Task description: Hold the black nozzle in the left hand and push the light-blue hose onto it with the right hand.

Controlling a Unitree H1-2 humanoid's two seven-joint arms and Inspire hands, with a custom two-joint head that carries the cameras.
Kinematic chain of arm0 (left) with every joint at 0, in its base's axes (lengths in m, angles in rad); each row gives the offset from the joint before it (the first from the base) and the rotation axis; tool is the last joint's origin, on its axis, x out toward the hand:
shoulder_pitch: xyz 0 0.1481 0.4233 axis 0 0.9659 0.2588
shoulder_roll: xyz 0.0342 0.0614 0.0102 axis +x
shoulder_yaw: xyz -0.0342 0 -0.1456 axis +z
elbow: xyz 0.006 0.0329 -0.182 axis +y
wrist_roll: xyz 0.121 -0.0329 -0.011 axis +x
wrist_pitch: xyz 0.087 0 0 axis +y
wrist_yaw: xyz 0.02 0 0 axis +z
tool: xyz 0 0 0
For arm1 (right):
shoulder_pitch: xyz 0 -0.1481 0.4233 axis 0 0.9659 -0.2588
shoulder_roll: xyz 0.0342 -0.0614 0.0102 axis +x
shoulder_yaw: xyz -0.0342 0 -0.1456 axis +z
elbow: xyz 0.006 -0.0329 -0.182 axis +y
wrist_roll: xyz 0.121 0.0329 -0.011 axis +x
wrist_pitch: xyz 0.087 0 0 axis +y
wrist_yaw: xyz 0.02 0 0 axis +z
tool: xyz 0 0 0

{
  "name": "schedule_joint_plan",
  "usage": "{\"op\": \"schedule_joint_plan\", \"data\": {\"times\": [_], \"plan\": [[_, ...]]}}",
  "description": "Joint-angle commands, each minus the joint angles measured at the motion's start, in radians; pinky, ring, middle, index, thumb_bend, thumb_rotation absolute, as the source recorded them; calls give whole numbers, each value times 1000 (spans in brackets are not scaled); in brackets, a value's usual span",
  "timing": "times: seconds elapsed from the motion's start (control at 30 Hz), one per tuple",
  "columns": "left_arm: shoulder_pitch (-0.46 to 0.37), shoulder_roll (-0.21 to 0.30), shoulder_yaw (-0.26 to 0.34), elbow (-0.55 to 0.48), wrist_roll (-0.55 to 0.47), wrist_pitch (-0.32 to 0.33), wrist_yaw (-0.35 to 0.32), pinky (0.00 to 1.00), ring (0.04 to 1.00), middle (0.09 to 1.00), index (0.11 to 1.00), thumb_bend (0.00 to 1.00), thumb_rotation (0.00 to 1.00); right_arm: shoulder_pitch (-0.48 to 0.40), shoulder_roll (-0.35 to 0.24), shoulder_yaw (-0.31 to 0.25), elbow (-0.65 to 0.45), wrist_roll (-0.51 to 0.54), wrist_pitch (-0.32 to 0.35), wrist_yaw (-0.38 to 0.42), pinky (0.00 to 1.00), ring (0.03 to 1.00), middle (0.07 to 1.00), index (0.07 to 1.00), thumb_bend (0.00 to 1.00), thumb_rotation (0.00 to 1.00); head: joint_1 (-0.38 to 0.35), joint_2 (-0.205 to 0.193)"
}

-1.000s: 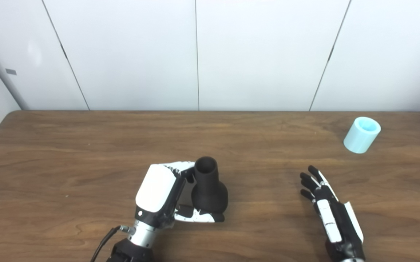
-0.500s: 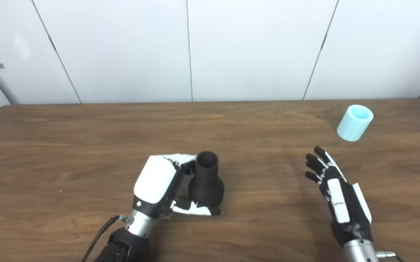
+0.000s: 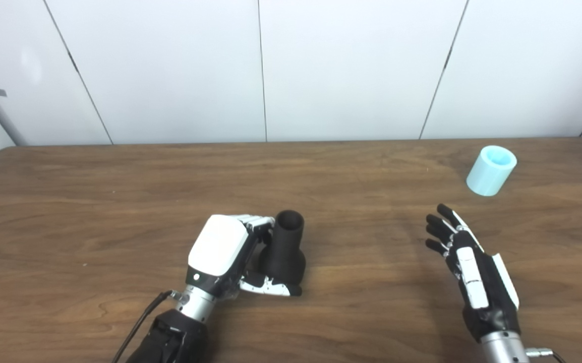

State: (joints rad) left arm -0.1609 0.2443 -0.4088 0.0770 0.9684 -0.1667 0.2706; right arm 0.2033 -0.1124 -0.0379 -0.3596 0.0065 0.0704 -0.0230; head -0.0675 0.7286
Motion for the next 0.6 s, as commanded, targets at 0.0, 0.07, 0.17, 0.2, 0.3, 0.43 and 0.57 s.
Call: {"op": "schedule_joint_plan", "data": {"times": [0.0,0.07,0.17,0.2,0.3,0.43,0.57], "plan": [[103,8,-26,131,-16,26,-41,389,462,415,505,476,0,-3,-9,-9,-38,-7,-31,9,810,865,860,896,488,964,-1,0],[108,0,-20,121,-50,49,-85,413,473,427,501,478,0,-1,-8,-11,-36,0,-33,11,812,865,859,898,494,949,3,2],[109,-1,-18,117,-91,70,-131,417,479,455,496,480,0,3,-5,-11,-42,7,-23,15,822,869,863,895,498,935,5,3],[109,-1,-19,117,-99,76,-141,417,484,466,492,480,0,5,-4,-10,-44,5,-21,16,825,871,865,896,500,934,5,3],[110,3,-24,116,-107,83,-155,413,499,495,474,479,0,6,-4,-9,-50,-1,-18,19,820,874,867,900,495,939,7,6],[110,9,-32,120,-113,85,-168,404,504,504,471,479,0,7,-10,-13,-42,2,-27,23,826,876,870,907,478,954,12,9],[111,15,-42,119,-104,88,-179,390,492,497,485,479,0,4,-12,-14,-45,-2,-25,26,813,871,868,907,500,949,11,11]]}}
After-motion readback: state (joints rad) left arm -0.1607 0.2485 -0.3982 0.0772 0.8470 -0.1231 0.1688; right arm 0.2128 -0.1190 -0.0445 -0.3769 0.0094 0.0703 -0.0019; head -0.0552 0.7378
